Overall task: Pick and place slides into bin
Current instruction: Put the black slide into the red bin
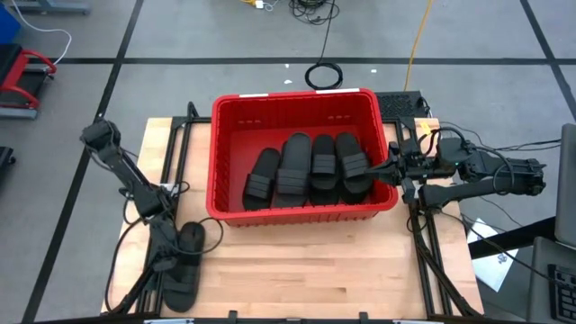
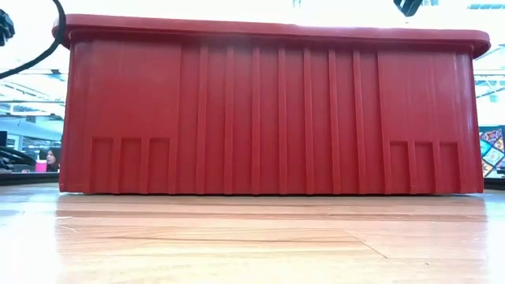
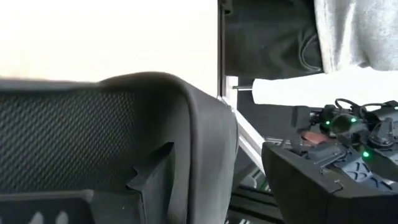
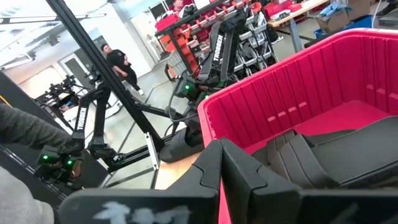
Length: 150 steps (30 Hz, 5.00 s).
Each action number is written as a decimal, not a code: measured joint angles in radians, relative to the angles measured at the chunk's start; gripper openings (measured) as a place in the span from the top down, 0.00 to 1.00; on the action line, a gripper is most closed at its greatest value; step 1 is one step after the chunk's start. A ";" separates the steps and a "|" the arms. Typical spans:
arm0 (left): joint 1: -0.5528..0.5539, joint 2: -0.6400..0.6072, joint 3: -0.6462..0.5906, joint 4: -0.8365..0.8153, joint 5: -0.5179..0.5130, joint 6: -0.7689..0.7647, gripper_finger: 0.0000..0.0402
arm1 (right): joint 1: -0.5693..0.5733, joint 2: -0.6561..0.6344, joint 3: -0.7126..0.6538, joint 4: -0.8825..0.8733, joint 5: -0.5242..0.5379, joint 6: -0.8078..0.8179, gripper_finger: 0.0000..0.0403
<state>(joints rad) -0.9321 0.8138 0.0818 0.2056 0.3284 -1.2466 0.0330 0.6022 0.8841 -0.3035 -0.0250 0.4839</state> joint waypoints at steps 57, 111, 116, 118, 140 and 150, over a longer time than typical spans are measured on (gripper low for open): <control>0.485 0.091 1.304 -1.670 -0.427 0.984 1.00 | 0.000 0.000 0.001 0.049 -0.002 -0.208 1.00; 1.386 1.092 1.371 -1.549 0.440 2.151 1.00 | 0.000 0.000 0.001 0.105 -0.006 -0.209 1.00; 1.388 1.122 1.373 -1.506 0.477 2.141 1.00 | 0.000 0.000 0.001 0.105 -0.006 -0.209 1.00; 1.394 1.124 1.371 -1.489 0.507 2.128 1.00 | 0.000 0.000 0.001 0.105 -0.006 -0.209 1.00; 1.404 1.141 1.368 -1.434 0.614 1.961 1.00 | 0.000 0.000 0.001 0.105 -0.006 -0.208 1.00; 1.401 1.199 1.372 -1.405 0.673 1.927 1.00 | 0.000 0.000 0.001 0.105 -0.007 -0.208 1.00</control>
<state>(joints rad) 0.4690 2.0129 1.4536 -1.1992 1.0012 0.6808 0.0330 0.6022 0.8848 -0.1988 -0.0319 0.2756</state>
